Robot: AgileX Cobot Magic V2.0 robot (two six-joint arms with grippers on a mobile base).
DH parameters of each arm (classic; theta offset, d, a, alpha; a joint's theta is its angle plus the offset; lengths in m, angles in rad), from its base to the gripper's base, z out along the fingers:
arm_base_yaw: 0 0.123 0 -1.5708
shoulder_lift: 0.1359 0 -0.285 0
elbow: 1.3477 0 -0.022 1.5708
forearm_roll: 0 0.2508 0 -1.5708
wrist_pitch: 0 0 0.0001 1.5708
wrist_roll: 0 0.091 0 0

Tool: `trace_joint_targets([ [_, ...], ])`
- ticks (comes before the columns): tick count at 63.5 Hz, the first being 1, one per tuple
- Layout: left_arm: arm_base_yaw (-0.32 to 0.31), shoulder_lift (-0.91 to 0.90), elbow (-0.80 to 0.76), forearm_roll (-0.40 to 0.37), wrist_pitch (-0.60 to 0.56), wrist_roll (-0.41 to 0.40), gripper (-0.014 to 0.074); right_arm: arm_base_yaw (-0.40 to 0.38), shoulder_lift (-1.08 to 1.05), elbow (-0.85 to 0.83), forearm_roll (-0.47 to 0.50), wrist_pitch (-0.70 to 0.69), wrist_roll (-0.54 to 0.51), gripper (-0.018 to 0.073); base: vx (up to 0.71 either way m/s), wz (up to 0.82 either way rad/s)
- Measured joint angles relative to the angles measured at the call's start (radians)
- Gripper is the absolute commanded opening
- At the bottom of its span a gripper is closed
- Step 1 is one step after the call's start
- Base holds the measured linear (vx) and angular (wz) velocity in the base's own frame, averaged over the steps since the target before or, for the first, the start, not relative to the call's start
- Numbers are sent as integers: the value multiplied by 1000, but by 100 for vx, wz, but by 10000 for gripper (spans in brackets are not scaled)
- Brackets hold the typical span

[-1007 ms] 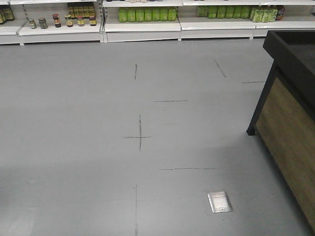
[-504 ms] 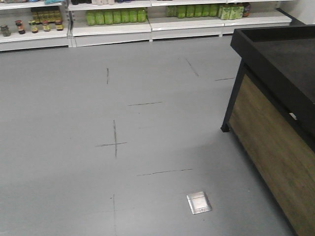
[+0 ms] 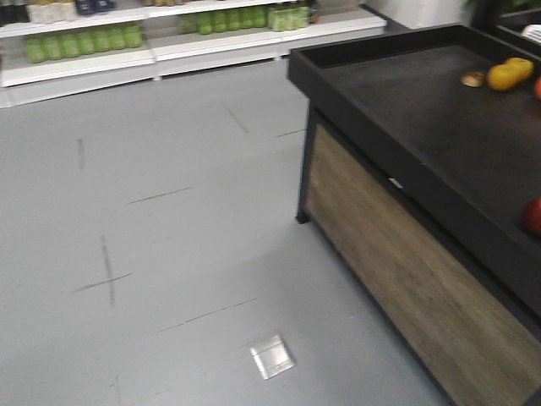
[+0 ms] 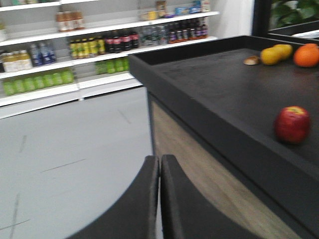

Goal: Pick three apples into basket with both arms
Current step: 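Turn the base toward the fruit table holding the light blue basket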

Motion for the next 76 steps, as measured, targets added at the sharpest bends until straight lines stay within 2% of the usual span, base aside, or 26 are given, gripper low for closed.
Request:
trace_joint_targets([
  [76,0,0,0,0,0,0,-6,0,0,0,0,0,0,-9,14,-54],
])
